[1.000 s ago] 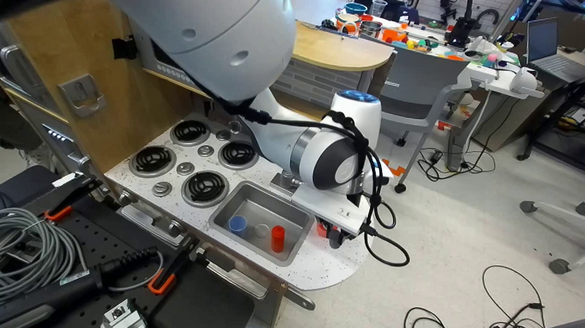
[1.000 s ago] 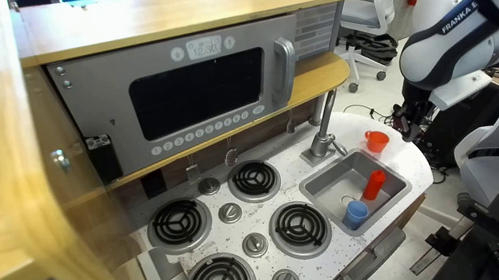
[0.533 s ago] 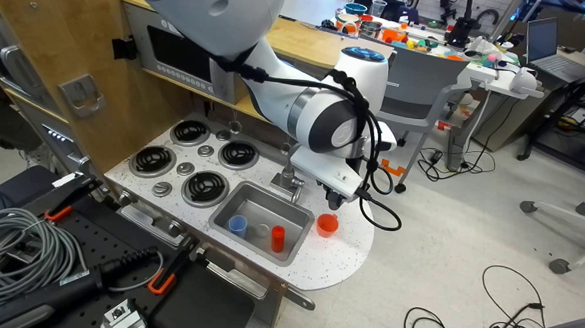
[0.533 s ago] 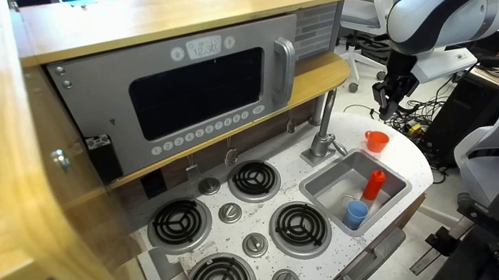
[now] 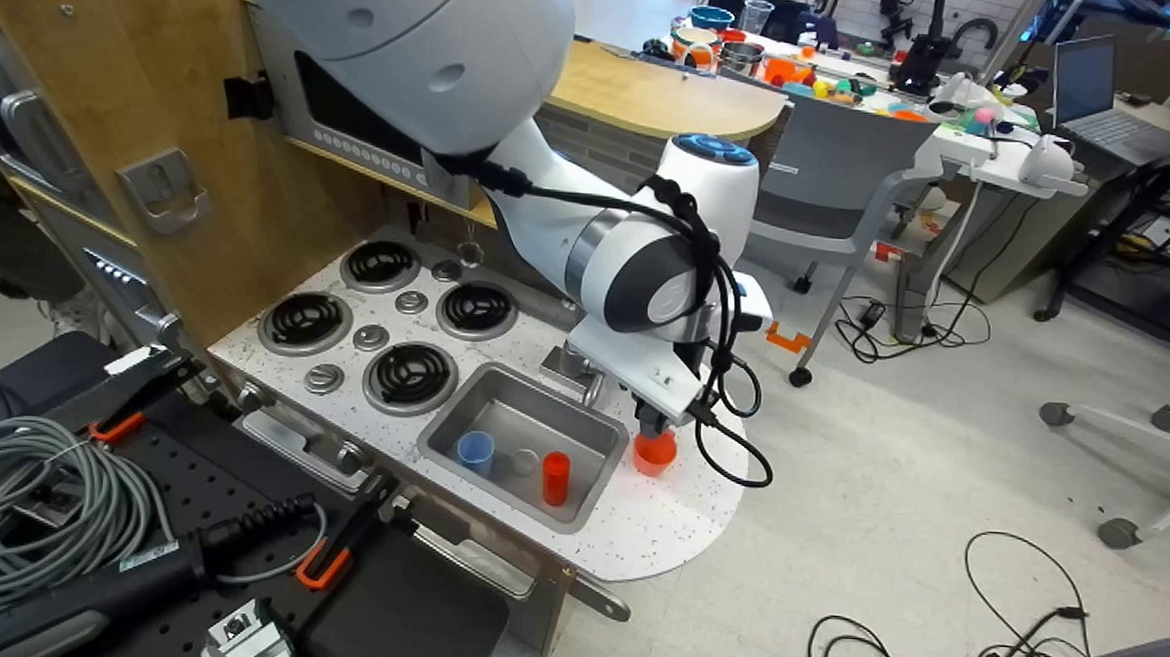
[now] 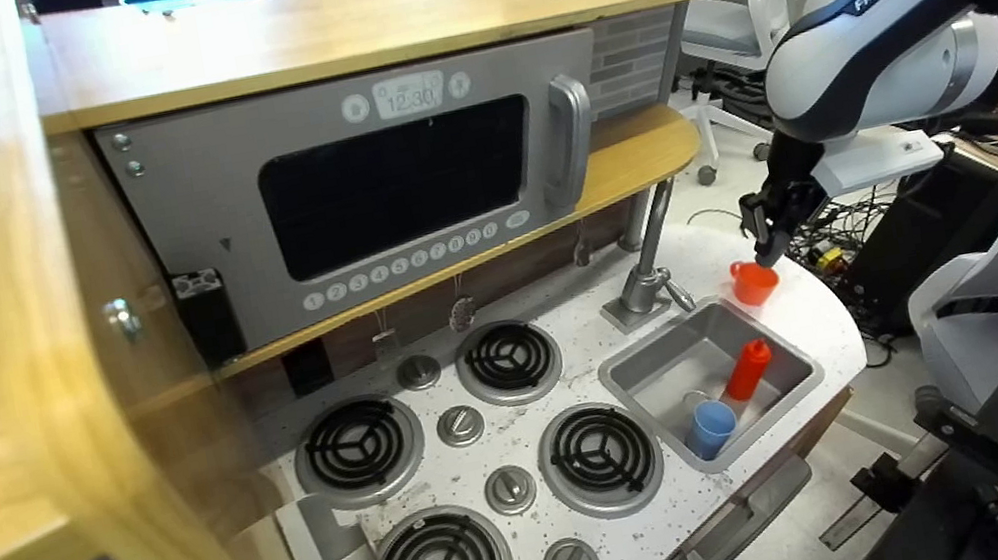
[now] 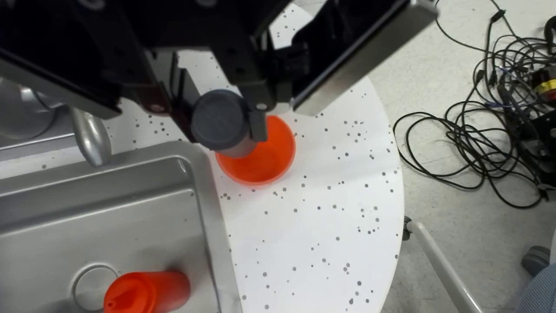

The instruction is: Put the grey block inside the orange cup

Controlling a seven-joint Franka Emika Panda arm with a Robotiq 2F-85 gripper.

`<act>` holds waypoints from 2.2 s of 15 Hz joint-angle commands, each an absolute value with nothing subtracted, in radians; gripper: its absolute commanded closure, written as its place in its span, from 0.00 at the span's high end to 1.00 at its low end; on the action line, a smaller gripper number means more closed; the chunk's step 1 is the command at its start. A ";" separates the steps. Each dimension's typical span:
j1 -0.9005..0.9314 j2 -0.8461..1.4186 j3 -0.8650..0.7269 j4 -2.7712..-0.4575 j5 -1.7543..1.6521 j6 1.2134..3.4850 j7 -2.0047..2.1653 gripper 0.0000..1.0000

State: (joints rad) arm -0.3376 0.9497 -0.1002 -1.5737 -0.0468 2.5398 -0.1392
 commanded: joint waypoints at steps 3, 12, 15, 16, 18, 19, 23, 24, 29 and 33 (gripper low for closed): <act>-0.340 1.020 -0.114 -1.496 -0.028 2.533 -0.132 0.08; -0.349 1.108 -0.133 -1.396 -0.028 2.510 -0.108 0.08; -0.347 1.132 -0.131 -1.376 -0.028 2.506 -0.103 0.08; -0.347 1.138 -0.129 -1.370 -0.028 2.506 -0.104 0.08; -0.345 1.150 -0.127 -1.358 -0.028 2.502 -0.103 0.08; -0.344 1.153 -0.125 -1.353 -0.028 2.497 -0.102 0.08; -0.344 1.153 -0.120 -1.347 -0.024 2.475 -0.104 0.70; -0.348 1.144 -0.115 -1.354 -0.025 2.462 -0.116 0.77; -0.354 1.091 -0.093 -1.404 -0.016 2.439 -0.132 1.00; -0.357 1.034 -0.080 -1.463 -0.011 2.438 -0.139 1.00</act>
